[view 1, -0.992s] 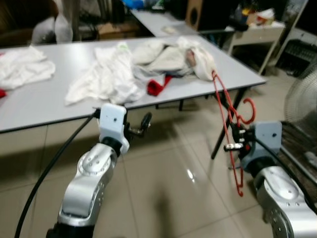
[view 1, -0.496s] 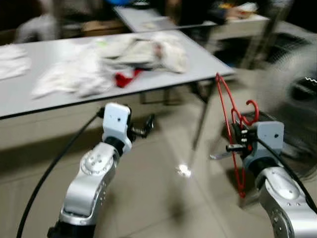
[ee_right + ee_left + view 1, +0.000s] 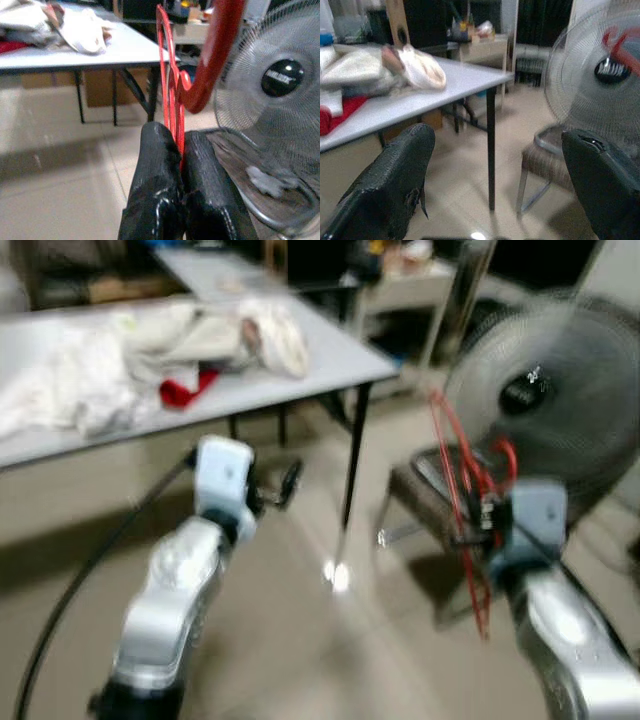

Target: Hang hanger

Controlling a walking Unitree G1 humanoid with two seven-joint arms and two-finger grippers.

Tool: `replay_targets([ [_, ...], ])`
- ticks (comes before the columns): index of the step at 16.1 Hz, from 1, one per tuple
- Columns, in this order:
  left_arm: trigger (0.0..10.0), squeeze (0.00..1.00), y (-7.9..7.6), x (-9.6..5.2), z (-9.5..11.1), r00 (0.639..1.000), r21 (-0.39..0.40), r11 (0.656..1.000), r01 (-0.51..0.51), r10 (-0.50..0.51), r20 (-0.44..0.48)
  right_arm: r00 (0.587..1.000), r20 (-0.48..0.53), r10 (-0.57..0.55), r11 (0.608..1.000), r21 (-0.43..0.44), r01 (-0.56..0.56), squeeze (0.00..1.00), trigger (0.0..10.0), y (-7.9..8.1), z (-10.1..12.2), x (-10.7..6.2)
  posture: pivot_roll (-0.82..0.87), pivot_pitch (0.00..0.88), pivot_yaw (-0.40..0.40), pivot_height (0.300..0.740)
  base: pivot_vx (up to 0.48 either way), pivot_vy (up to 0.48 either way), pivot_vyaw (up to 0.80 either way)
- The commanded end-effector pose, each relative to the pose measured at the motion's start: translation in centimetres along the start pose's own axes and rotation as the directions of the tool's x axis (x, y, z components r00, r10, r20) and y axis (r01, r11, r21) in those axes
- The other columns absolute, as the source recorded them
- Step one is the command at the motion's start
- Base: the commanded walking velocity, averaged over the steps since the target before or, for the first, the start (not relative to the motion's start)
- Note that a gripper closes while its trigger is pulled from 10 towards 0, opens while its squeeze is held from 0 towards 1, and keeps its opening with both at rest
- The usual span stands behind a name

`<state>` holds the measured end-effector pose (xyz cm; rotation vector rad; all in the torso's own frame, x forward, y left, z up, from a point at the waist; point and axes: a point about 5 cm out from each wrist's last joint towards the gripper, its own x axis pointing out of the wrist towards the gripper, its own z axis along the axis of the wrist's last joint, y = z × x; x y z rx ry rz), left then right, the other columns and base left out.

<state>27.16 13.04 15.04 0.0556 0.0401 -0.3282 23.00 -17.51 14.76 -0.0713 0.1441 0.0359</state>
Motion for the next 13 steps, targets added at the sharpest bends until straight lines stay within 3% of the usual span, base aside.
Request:
replay_targets([
  [1,10.0,0.0,-0.23,0.38,0.65,1.0,0.009,1.0,0.019,-0.019,0.02,1.0,-0.008,-0.01,1.0,0.003,0.01,0.0,10.0,-0.19,-0.1,0.02,0.05,0.0,-0.017,0.74,0.337,0.0,0.0],
  [13,10.0,0.0,-0.18,0.81,0.65,0.999,0.01,1.0,0.018,-0.019,0.026,1.0,0.003,-0.013,1.0,-0.006,0.013,0.0,10.0,-0.26,0.07,0.36,0.04,0.0,-0.017,0.74,0.339,0.0,0.0],
])
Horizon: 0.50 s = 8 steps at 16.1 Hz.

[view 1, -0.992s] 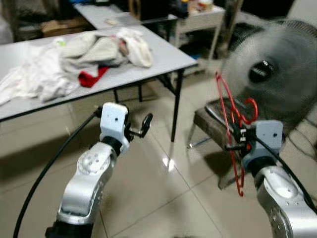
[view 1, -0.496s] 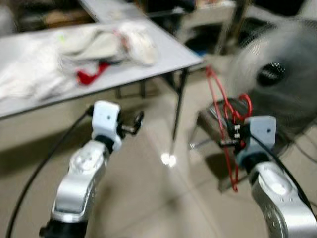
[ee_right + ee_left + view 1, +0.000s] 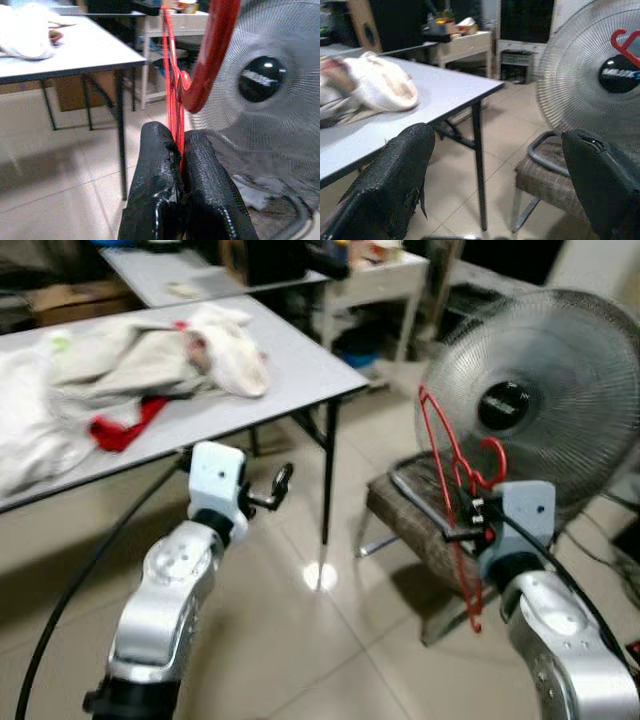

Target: Hang hanger

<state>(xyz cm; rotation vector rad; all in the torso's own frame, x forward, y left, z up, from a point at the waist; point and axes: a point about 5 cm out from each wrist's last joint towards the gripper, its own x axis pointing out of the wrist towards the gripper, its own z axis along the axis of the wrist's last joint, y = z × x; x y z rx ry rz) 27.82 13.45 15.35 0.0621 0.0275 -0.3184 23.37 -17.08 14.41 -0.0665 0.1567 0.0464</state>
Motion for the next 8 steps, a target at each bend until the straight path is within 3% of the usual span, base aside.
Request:
replay_targets([
  [1,10.0,0.0,-0.8,0.32,0.36,0.999,0.002,1.0,0.027,-0.027,0.016,1.0,0.016,-0.023,1.0,-0.009,0.023,0.0,10.0,-0.7,0.32,-0.04,0.04,0.0,-0.018,0.74,0.341,0.0,0.0],
  [8,10.0,0.0,-0.75,0.45,0.38,0.999,0.0,1.0,0.024,-0.024,0.022,1.0,0.02,-0.016,1.0,-0.01,0.016,0.0,10.0,-0.65,0.39,0.05,0.04,0.0,-0.018,0.74,0.342,0.0,0.0],
])
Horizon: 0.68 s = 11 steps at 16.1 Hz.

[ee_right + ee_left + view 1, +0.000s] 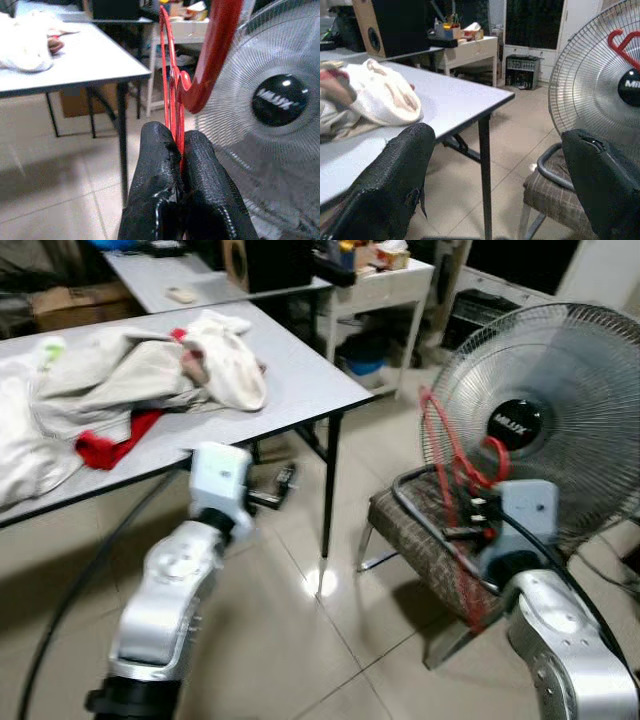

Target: Hang hanger

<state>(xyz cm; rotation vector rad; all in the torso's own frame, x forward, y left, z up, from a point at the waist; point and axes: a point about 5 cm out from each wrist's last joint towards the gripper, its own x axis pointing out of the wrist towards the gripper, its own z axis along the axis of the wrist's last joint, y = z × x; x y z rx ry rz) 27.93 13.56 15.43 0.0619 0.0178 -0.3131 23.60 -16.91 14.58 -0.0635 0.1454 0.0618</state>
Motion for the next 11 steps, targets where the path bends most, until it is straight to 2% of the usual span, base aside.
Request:
replay_targets([
  [1,10.0,0.0,-0.9,0.4,0.31,0.999,-0.002,1.0,0.03,-0.03,0.013,1.0,0.008,-0.03,0.999,-0.012,0.03,0.0,10.0,-0.8,0.19,-0.16,0.04,0.0,-0.019,0.74,0.341,0.0,0.0],
  [11,10.0,0.0,-0.78,0.38,0.34,1.0,-0.004,1.0,0.026,-0.026,0.012,1.0,0.014,-0.016,1.0,-0.005,0.016,0.0,10.0,-0.59,0.3,-0.12,0.04,0.0,-0.02,0.74,0.341,0.0,0.0],
])
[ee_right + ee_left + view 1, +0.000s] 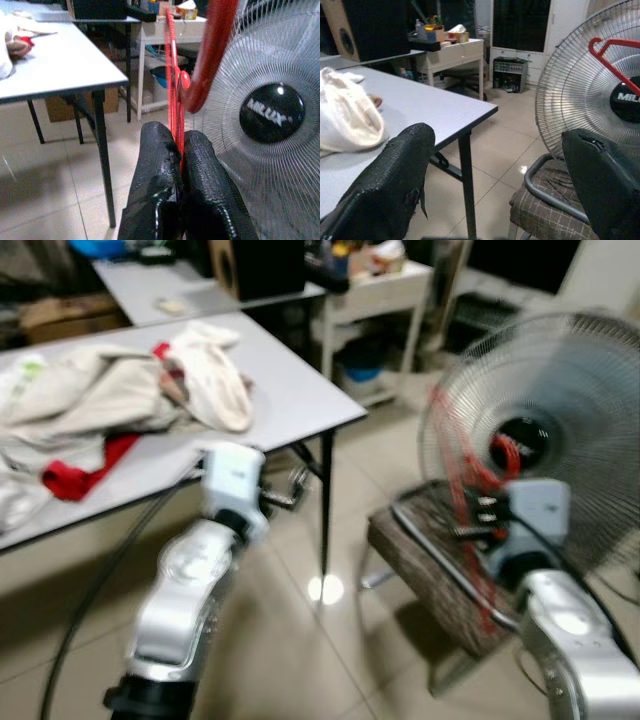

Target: Hang hanger

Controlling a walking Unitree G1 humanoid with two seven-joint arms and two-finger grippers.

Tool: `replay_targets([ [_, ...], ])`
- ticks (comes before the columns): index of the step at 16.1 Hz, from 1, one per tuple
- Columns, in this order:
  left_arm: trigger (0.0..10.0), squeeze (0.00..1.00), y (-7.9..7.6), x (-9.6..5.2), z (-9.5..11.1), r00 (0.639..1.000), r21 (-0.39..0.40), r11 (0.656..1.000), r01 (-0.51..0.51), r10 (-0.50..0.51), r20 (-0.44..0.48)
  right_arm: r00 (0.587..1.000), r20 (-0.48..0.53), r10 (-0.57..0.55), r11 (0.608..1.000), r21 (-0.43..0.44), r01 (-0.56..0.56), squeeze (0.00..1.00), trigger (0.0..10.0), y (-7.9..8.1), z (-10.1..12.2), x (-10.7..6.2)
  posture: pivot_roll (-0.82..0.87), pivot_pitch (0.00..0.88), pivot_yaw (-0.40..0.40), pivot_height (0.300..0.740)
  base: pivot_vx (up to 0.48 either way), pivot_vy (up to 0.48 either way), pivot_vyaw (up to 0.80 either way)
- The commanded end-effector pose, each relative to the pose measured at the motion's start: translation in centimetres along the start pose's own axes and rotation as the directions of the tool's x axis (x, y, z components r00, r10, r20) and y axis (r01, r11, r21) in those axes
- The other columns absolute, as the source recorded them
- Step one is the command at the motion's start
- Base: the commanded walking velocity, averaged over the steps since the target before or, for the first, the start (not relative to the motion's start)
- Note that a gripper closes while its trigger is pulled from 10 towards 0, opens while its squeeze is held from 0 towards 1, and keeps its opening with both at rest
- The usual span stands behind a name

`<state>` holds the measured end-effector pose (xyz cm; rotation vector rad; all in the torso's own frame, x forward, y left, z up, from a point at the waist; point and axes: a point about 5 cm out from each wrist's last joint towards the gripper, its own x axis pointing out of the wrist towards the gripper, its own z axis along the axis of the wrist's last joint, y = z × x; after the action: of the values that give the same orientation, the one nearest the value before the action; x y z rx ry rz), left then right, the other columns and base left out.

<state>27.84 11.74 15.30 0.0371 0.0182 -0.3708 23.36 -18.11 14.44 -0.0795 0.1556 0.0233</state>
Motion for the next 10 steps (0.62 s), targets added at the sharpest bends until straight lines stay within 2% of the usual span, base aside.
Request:
replay_targets([
  [1,10.0,0.0,0.95,-0.12,0.39,1.0,0.02,0.999,-0.03,0.03,0.007,0.999,0.026,0.024,1.0,0.008,-0.024,0.0,10.0,0.6,0.56,0.14,0.04,0.0,-0.02,0.74,0.341,0.0,0.0],
  [5,10.0,0.0,1.03,-0.1,0.39,1.0,0.019,0.999,-0.03,0.03,0.007,0.999,0.026,0.026,1.0,0.006,-0.026,0.0,10.0,0.68,0.56,0.16,0.04,0.0,-0.018,0.74,0.338,0.0,0.0],
  [7,10.0,0.0,1.03,-0.04,0.4,1.0,0.019,0.999,-0.03,0.03,0.008,0.999,0.018,0.047,0.998,-0.04,-0.046,0.0,10.0,0.85,0.57,0.2,0.04,0.0,-0.018,0.74,0.339,0.0,0.0],
  [10,10.0,0.0,1.04,0.06,0.41,1.0,0.02,0.999,-0.03,0.03,0.008,0.998,0.01,0.064,0.996,-0.056,-0.063,0.0,10.0,1.07,0.51,0.26,0.04,0.0,-0.019,0.74,0.34,0.0,0.8],
])
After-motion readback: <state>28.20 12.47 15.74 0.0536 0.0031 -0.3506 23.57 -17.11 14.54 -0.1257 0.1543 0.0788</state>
